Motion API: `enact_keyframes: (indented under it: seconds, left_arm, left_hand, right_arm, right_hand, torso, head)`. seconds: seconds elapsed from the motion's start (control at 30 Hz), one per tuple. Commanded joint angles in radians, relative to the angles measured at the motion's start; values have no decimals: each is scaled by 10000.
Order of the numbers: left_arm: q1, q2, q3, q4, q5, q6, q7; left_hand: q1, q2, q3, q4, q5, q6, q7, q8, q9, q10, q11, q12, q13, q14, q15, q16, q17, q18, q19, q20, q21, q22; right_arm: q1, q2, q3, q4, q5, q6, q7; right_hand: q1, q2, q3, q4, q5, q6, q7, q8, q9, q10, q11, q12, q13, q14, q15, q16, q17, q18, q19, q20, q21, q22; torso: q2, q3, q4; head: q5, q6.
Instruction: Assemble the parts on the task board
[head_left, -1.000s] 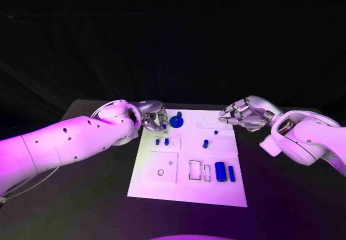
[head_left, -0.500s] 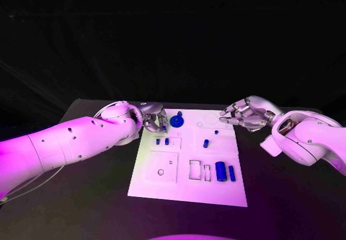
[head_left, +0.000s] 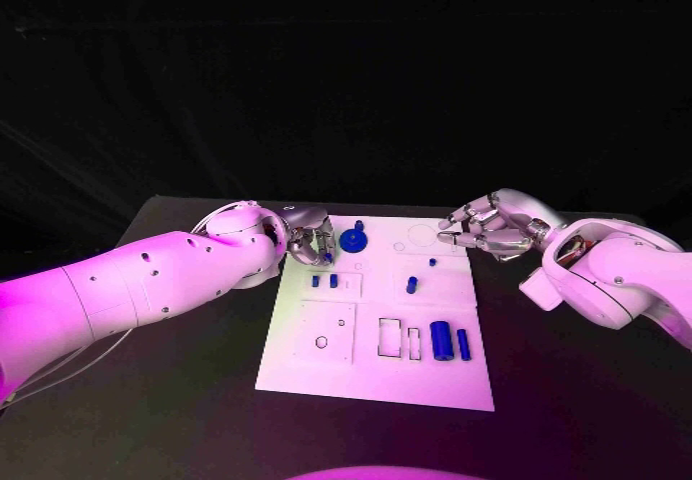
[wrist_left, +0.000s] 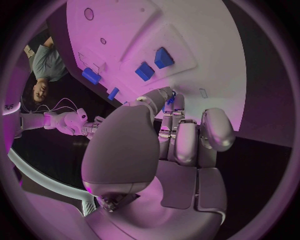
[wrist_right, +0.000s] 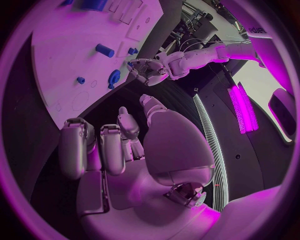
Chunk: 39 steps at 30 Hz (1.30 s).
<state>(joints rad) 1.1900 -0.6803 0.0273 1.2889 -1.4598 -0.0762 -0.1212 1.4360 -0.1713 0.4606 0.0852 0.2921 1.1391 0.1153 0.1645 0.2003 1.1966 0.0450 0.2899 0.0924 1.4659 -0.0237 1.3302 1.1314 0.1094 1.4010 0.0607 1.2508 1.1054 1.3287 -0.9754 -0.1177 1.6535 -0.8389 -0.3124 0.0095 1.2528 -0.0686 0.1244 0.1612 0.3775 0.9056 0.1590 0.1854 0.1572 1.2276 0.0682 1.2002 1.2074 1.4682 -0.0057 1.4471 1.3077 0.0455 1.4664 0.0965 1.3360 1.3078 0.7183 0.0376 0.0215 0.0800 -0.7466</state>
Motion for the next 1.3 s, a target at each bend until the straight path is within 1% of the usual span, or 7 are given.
enact_keyframes:
  seconds: [0.03, 0.2, 0.43, 0.8, 0.93, 1.17, 1.3]
  left_arm:
    - [-3, 48, -9, -9, 20, 301, -1]
    - [-4, 74, -19, -13, 19, 304, 19]
    - [-4, 74, -23, 19, 19, 387, 35]
    - [-4, 81, -25, 7, 19, 493, -76]
    - [-4, 86, -26, -5, 19, 512, -153]
    - [-4, 92, -27, -20, 26, 569, -222]
    - [-4, 90, -27, -13, 31, 544, -204]
  left_hand:
    - [-88, -23, -56, 14, -9, 55, -10, 3, 15, 91, 2, -47, 12, 173, -85, 44, -11, -121, -19, -52, 45, 14]
    - [-94, -21, -61, 15, -8, 52, -10, -3, 14, 92, 2, -56, 13, 172, -85, 43, -15, -122, -19, -52, 46, 15]
    - [-91, -10, -59, 12, -6, 57, -14, -6, 15, 99, -2, -63, 17, 172, -86, 45, -14, -123, -17, -52, 51, 22]
    - [-98, -9, -67, 10, -7, 55, -13, -14, 14, 102, -1, -77, 20, 170, -86, 41, -25, -122, -19, -51, 48, 19]
    - [-167, -26, -111, 20, -4, -87, 56, -154, -29, 74, 45, -202, 32, 163, -57, 44, -48, -120, -40, -36, 31, -1]
    - [-266, -107, -147, 46, 5, -506, 155, -517, -180, 90, 114, -390, 66, 154, 7, 62, -76, -119, -60, 23, 23, -3]
    - [-267, -116, -147, 43, 6, -541, 155, -552, -196, 103, 116, -406, 74, 154, 8, 66, -77, -123, -53, 27, 38, 19]
  right_arm:
    - [-4, 13, 3, 3, -19, 1, 58]
    - [-4, 18, 3, 0, -20, 3, 60]
    - [-4, 14, 3, -2, -20, 2, 56]
    - [-4, 10, 3, 1, -21, 4, 52]
    - [-4, 12, 3, 2, -21, 4, 52]
    - [-4, 9, 3, 1, -21, 0, 52]
    - [-4, 8, 3, 1, -21, 0, 51]
  right_hand:
    - [25, 73, 68, -6, 39, 19, -56, 59, -11, -5, -5, 45, 11, 638, -60, 3, 1156, 137, 26, -64, -28, 529]
    - [35, 74, 73, -12, 48, 29, -60, 68, -13, 2, -9, 51, 13, 638, -63, -4, 1150, 138, 27, -66, -36, 524]
    - [35, 74, 73, -12, 48, 29, -60, 68, -13, 2, -9, 51, 13, 638, -63, -4, 1150, 138, 27, -66, -36, 524]
    - [35, 74, 73, -12, 48, 29, -60, 68, -13, 2, -9, 51, 13, 638, -63, -4, 1150, 138, 27, -66, -36, 524]
    - [35, 74, 73, -12, 48, 29, -60, 68, -13, 2, -9, 51, 13, 638, -63, -4, 1150, 138, 27, -66, -36, 524]
    - [35, 74, 73, -12, 48, 29, -60, 68, -13, 2, -9, 51, 13, 638, -63, -4, 1150, 138, 27, -66, -36, 524]
    - [35, 74, 73, -12, 48, 29, -60, 68, -13, 2, -9, 51, 13, 638, -63, -4, 1150, 138, 27, -66, -36, 524]
  torso:
    - [-4, -1, 9]
    - [-5, 0, 4]
    - [-5, 0, 4]
    - [-5, 4, 7]
    - [-5, -3, 7]
    - [-4, 1, 8]
    - [-4, -1, 2]
  head:
    - [-9, -2]
    - [11, -4]
    - [7, -28]
    - [2, -29]
    - [-4, -25]
    - [6, -33]
    - [4, -40]
